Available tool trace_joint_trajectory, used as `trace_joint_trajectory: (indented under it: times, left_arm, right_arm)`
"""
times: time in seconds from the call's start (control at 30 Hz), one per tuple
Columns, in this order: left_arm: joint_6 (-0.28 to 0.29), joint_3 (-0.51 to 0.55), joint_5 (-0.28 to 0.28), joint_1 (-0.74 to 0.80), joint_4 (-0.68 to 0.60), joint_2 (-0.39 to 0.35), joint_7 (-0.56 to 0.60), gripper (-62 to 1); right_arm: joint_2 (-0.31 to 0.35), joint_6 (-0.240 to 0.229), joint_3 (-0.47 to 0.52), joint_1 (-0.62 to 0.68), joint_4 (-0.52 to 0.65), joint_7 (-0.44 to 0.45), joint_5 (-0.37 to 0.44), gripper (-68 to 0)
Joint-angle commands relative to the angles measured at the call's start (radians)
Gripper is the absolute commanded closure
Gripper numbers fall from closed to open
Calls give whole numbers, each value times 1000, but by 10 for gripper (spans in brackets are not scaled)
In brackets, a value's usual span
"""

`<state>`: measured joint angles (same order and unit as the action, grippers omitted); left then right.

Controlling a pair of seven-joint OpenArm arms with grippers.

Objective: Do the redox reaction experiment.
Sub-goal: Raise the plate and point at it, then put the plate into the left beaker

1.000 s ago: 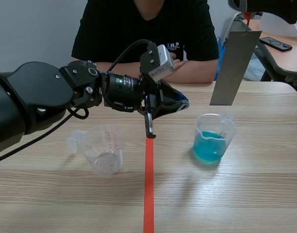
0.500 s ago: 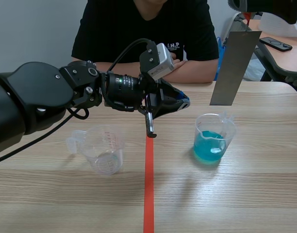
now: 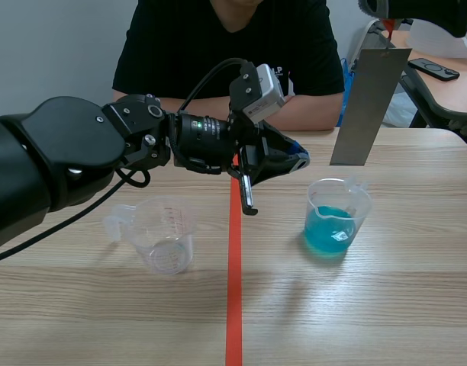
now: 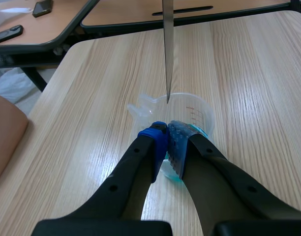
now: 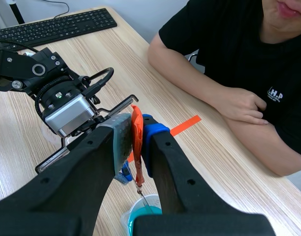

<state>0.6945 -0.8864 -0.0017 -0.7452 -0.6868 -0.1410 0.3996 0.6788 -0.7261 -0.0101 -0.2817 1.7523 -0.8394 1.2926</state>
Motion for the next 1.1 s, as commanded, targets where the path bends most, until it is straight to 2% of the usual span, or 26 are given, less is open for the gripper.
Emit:
trace_joint_trajectory:
  times: [0.0, 0.13, 0.27, 0.43, 0.63, 0.87, 0.97, 1.07]
  left_arm:
    - [2, 5, -16, -18, -11, 5, 7, -30]
    - [2, 5, -14, -18, -11, -26, 16, -30]
    - [2, 5, -43, -17, -12, -111, 67, -30]
    - [2, 5, -161, -2, -21, -285, 85, -30]
    - [2, 7, -175, 74, -55, -531, 257, -30]
    - [2, 92, -174, 285, -65, -777, 499, -30]
    - [2, 186, -174, 433, -65, -855, 594, -30]
    - [2, 315, -174, 610, -59, -897, 663, -30]
  right_arm:
    - [16, 0, 14, -14, 9, 14, 24, -15]
    - [16, 0, 14, -14, 9, 14, 24, -15]
    - [16, 0, 14, -14, 9, 14, 24, -15]
    - [16, 0, 14, -14, 9, 14, 24, -15]
    - [16, 0, 14, -14, 9, 14, 24, -15]
    - [16, 0, 14, -14, 9, 14, 24, -15]
    - [16, 0, 14, -14, 9, 14, 24, -15]
    - [16, 0, 14, -14, 9, 14, 24, -15]
